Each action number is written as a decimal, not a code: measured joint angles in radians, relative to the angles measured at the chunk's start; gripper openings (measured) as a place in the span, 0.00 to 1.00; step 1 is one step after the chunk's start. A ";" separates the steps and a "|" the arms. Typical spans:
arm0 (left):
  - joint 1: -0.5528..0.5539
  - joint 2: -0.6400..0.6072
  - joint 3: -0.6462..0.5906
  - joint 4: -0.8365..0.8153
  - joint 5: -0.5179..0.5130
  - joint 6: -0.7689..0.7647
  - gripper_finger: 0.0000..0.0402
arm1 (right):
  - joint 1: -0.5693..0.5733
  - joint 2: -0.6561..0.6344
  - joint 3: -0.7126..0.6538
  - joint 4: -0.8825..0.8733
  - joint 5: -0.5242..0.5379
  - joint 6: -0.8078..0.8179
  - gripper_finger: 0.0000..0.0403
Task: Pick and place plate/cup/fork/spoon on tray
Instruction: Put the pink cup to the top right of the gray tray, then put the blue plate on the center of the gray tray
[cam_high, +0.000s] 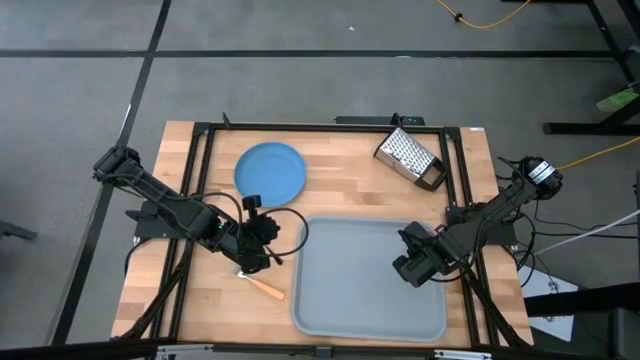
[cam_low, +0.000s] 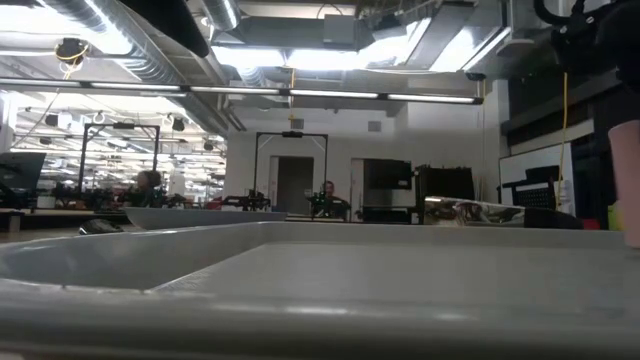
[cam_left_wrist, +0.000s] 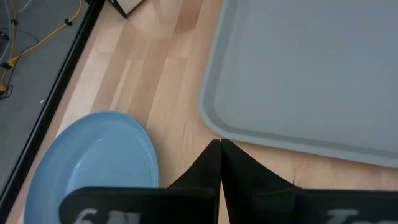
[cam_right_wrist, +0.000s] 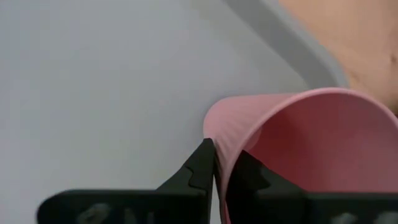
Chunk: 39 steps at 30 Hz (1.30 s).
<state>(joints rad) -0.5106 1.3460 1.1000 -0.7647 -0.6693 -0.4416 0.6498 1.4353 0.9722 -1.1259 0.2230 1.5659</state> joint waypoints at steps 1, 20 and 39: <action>0.000 0.000 0.000 0.000 0.000 0.000 0.00 | 0.000 0.000 0.000 0.000 0.018 -0.005 0.08; 0.000 0.000 0.000 0.000 0.000 0.000 0.00 | 0.000 0.000 0.001 0.019 0.001 -0.051 0.27; 0.000 0.000 0.000 0.000 0.001 0.000 0.00 | 0.000 -0.001 0.293 -0.255 -0.032 -0.052 0.29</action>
<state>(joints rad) -0.5110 1.3460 1.1000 -0.7650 -0.6685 -0.4412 0.6498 1.4345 1.2654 -1.3814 0.1905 1.5142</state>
